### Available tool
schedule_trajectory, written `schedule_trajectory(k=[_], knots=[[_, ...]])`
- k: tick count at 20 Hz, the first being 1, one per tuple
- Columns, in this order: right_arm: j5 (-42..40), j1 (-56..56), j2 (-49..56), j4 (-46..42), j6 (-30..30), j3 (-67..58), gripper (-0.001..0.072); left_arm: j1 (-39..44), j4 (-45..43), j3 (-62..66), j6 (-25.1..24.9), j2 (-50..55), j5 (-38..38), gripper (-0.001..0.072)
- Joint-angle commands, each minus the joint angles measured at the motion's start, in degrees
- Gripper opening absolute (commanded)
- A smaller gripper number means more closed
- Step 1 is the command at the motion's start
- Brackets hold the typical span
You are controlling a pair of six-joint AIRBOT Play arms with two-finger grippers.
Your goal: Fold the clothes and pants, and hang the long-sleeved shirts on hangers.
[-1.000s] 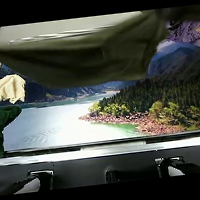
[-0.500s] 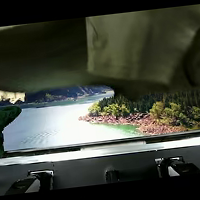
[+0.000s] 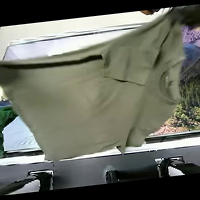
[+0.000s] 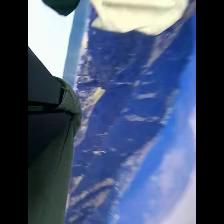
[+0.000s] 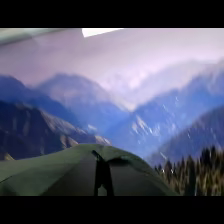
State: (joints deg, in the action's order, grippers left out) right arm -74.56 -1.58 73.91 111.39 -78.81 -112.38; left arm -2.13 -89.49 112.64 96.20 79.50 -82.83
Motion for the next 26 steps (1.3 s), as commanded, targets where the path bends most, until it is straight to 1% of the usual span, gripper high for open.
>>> schedule_trajectory(k=[1, 3, 5, 8, 9, 11, 13, 15, 18, 20, 22, 23, 26], knots=[[3.17, 0.07, 15.15, 1.64, -0.42, 1.81, 0.0028, 1.18, 1.46, 0.02, -0.83, 17.51, 5.16, 0.0012], [8.63, 0.07, 23.32, 2.14, -1.38, 1.81, 0.0028, 1.86, 1.46, 0.09, 0.83, 26.62, 12.35, 0.0012], [14.56, 0.07, 29.94, 2.23, -1.9, 1.81, 0.0028, 2.21, 1.44, 0.22, 1.97, 32.96, 19.37, 0.0012], [21.51, 0.07, 36.06, 2.12, -1.97, 1.79, 0.0027, 2.05, 1.42, 0.22, 5.79, 36.65, 26.38, 0.0012], [22.43, 0.04, 36.87, 1.9, -1.99, 1.79, 0.0027, 1.97, 1.44, 0.22, 5.88, 36.81, 27.08, 0.0012], [22.38, 0.04, 37.2, 0.35, -1.95, 1.79, 0.0027, 1.95, 1.09, 0.28, 5.79, 36.72, 25.4, 0.0012], [19.91, -0.07, 36.89, -1.75, -1.25, 1.53, 0.0027, 1.97, 0.98, 0.37, 5.29, 36.63, 21.18, 0.0013], [15.8, -0.07, 35.82, -6.64, 0.61, 1.38, 0.0027, 1.81, 1.01, 0.35, 4.7, 36.02, 16.68, 0.0012], [9.38, -0.07, 33.4, -13.64, 0.59, 1.38, 0.0027, 1.11, 1.03, 0.35, 4.02, 33.38, 12.33, 0.0012], [4.24, -0.07, 32.57, -17.2, 0.09, 1.4, 0.0028, 0.66, 1.05, 0.35, 1.55, 31.78, 7.93, 0.0012], [0.48, -0.17, 32.57, -17.44, -0.17, 1.53, 0.0028, 0.83, 2.73, 0.15, -2.14, 31.76, 1.62, 0.0013], [-0.92, -0.15, 32.65, -17.4, -1.11, 1.53, 0.0028, 1.11, 4.15, -0.46, -2.84, 31.93, -0.31, 0.0013], [-3.91, -0.11, 32.96, -17.42, -2.03, 1.57, 0.0028, 2.01, 4.92, -3.52, -2.56, 31.91, -1.09, 0.0013]])
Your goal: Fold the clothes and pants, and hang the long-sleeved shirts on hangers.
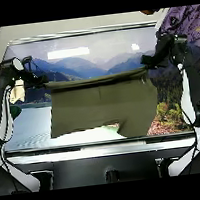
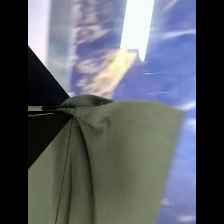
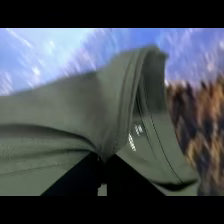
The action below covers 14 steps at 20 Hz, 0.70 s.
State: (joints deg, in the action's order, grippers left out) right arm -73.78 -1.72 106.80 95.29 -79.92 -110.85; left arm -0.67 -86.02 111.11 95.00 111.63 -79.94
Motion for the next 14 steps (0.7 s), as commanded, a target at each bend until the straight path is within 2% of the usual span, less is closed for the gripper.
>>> schedule_trajectory(k=[1, 10, 14], knots=[[-5.14, 0.02, 0.33, -1.27, -0.94, 0.04, 0.0028, 0.79, 1.44, -3.21, -1.09, -0.22, -3.78, 0.0013], [-9.92, 0.02, 5.84, -0.76, -1.09, 0.04, 0.0029, 2.08, 2.05, -6.34, -0.94, -0.2, -3.13, 0.0013], [-9.09, 0.02, 7.91, 0.37, -1.09, 0.04, 0.0031, 2.08, 2.08, -6.36, -0.94, 0.48, -3.17, 0.0016]])
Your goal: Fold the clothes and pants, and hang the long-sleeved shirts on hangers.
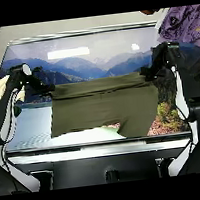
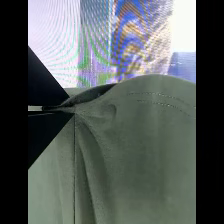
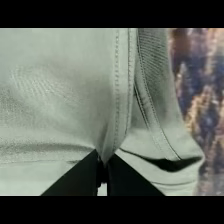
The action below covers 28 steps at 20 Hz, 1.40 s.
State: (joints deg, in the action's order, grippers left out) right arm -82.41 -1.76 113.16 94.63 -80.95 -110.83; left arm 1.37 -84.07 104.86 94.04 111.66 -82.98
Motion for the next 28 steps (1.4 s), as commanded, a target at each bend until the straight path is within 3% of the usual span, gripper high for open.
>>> schedule_trajectory(k=[1, 2, 3, 4, 5, 6, 11, 14, 16, 21, 28], knots=[[-0.35, 0.07, 2.1, 1.86, -0.09, 0.02, 0.0045, 0.09, 0.52, -0.11, 0.02, 0.92, -0.15, 0.002], [0.0, 0.07, 2.51, 2.67, -0.09, 0.02, 0.0106, 0.15, 1.07, -0.11, 0.07, 1.33, 0.02, 0.0078], [0.46, 0.07, 2.73, 3.26, -0.33, 0.02, 0.0211, 0.15, 1.22, -0.11, 1.25, 1.55, 0.35, 0.0236], [0.63, 0.04, 2.62, 4.17, -1.4, 0.0, 0.0362, 0.13, 1.27, 0.0, 1.57, 1.44, 0.72, 0.0408], [0.02, -0.28, 2.14, 5.18, -3.28, -0.17, 0.0436, -0.07, 1.22, 0.48, 1.53, 1.07, 0.68, 0.0556], [-1.03, -1.16, 1.07, 6.75, -4.28, -0.15, 0.0438, -0.5, 1.14, 1.25, 1.53, 0.37, 0.31, 0.0578], [-2.64, -14.49, -11.21, 16.96, -10.45, 7.23, 0.0445, -8.76, 1.2, -0.87, 1.73, -10.49, -1.38, 0.0578], [-1.27, -25.49, -22.29, 26.1, -14.91, 26.58, 0.0445, -15.26, 4.2, -14.03, 2.03, -19.8, 1.75, 0.0578], [0.28, -30.05, -29.55, 28.81, -17.66, 41.53, 0.0445, -19.37, 10.97, -25.88, 1.97, -26.49, 6.6, 0.0577], [3.26, -31.15, -39.52, 30.67, -20.65, 67.12, 0.0445, -24.13, 20.65, -44.0, 0.2, -36.41, 13.53, 0.0577], [7.17, -31.15, -40.17, 33.42, -21.84, 78.14, 0.0441, -24.13, 20.92, -46.73, 0.26, -36.92, 12.55, 0.0577]])
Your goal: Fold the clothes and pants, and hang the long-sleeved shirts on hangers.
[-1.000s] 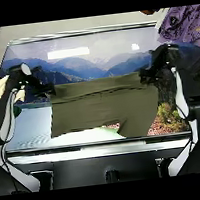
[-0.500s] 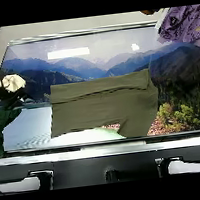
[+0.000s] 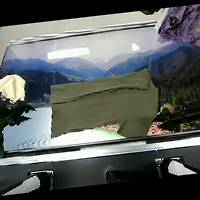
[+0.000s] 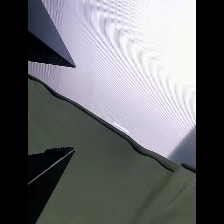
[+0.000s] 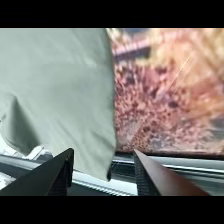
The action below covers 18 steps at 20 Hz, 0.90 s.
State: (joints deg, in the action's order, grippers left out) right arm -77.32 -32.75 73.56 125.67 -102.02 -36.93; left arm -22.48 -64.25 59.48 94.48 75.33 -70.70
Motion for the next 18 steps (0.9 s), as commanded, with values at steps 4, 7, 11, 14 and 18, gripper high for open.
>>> schedule_trajectory(k=[4, 7, 11, 14, 18], knots=[[5.51, -0.13, -0.52, 5.77, -0.87, 7.1, 0.0434, -0.28, 1.29, -1.36, -0.17, -0.57, 0.26, 0.0576], [7.15, -0.13, -0.52, 6.91, -1.03, 9.33, 0.0412, -0.28, 1.29, -1.36, -0.17, -0.57, 0.26, 0.0577], [9.55, -0.13, -0.52, 8.26, -1.33, 11.93, 0.0367, -0.31, 1.29, -1.36, 0.07, -0.57, 0.94, 0.0577], [9.51, -0.15, -0.55, 8.17, -2.56, 12.24, 0.008, -0.35, 1.27, -1.36, 0.04, -0.57, 0.85, 0.0578], [9.46, -0.15, -0.59, 8.33, -3.21, 11.63, 0.003, -4.39, 1.88, -5.7, -2.34, -1.57, 1.62, 0.0578]])
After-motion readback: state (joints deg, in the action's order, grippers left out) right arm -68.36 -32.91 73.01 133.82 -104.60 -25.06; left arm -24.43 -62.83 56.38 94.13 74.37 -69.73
